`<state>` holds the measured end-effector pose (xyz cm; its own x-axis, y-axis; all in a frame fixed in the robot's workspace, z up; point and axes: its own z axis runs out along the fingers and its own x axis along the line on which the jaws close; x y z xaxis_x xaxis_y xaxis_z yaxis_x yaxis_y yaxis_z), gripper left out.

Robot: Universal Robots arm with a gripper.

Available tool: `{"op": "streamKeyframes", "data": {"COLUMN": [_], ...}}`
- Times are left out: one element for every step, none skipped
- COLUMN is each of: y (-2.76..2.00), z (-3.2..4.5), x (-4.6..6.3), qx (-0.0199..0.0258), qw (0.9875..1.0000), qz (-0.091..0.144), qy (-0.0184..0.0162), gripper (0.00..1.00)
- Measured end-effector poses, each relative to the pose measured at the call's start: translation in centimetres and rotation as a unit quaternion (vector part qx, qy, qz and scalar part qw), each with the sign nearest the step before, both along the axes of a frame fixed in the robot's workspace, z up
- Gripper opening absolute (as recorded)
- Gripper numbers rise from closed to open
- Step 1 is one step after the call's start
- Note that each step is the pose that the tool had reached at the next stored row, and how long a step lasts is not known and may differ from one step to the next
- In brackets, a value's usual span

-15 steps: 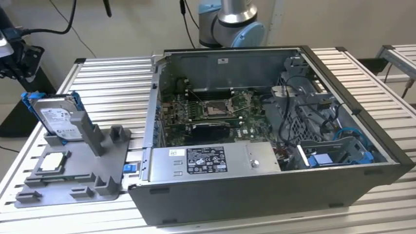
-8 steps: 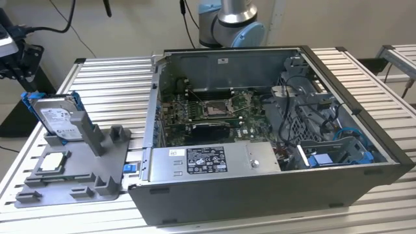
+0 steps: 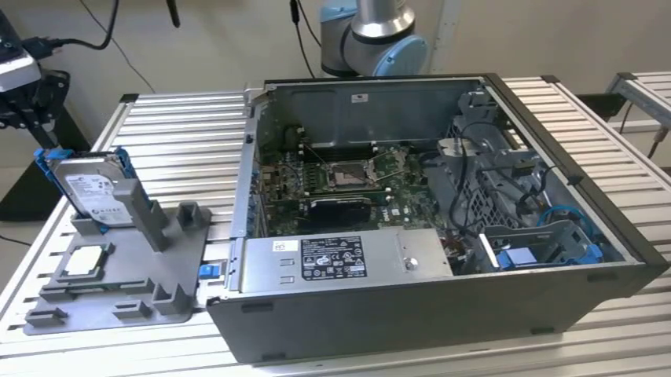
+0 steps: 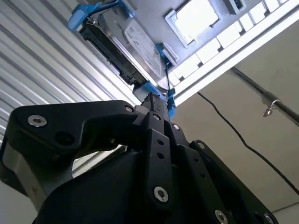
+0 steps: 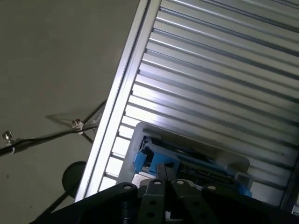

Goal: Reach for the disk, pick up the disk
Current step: 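Pick up the disk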

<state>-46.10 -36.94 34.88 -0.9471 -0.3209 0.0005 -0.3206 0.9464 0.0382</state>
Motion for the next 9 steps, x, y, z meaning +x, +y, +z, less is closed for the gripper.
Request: {"op": "streamKeyframes", "data": {"y": [0.00, 0.00, 0.00, 0.00, 0.00, 0.00, 0.00, 0.00, 0.00], "z": [0.00, 0.00, 0.00, 0.00, 0.00, 0.00, 0.00, 0.00, 0.00], "x": [0.00, 0.00, -0.01, -0.01, 0.00, 0.00, -0.01, 0.00, 0.00], "qx": [0.0000, 0.0000, 0.0000, 0.0000, 0.0000, 0.0000, 0.0000, 0.0000, 0.0000], "qw": [1.0000, 0.9998, 0.9996, 0.9994, 0.9990, 0.9986, 0.9980, 0.9974, 0.9967], "qz": [0.009, 0.018, 0.027, 0.036, 0.045, 0.054, 0.063, 0.072, 0.081], "qy": [0.0000, 0.0000, 0.0000, 0.0000, 0.0000, 0.0000, 0.0000, -0.0001, 0.0000], "gripper": [0.00, 0.00, 0.00, 0.00, 0.00, 0.00, 0.00, 0.00, 0.00]}}
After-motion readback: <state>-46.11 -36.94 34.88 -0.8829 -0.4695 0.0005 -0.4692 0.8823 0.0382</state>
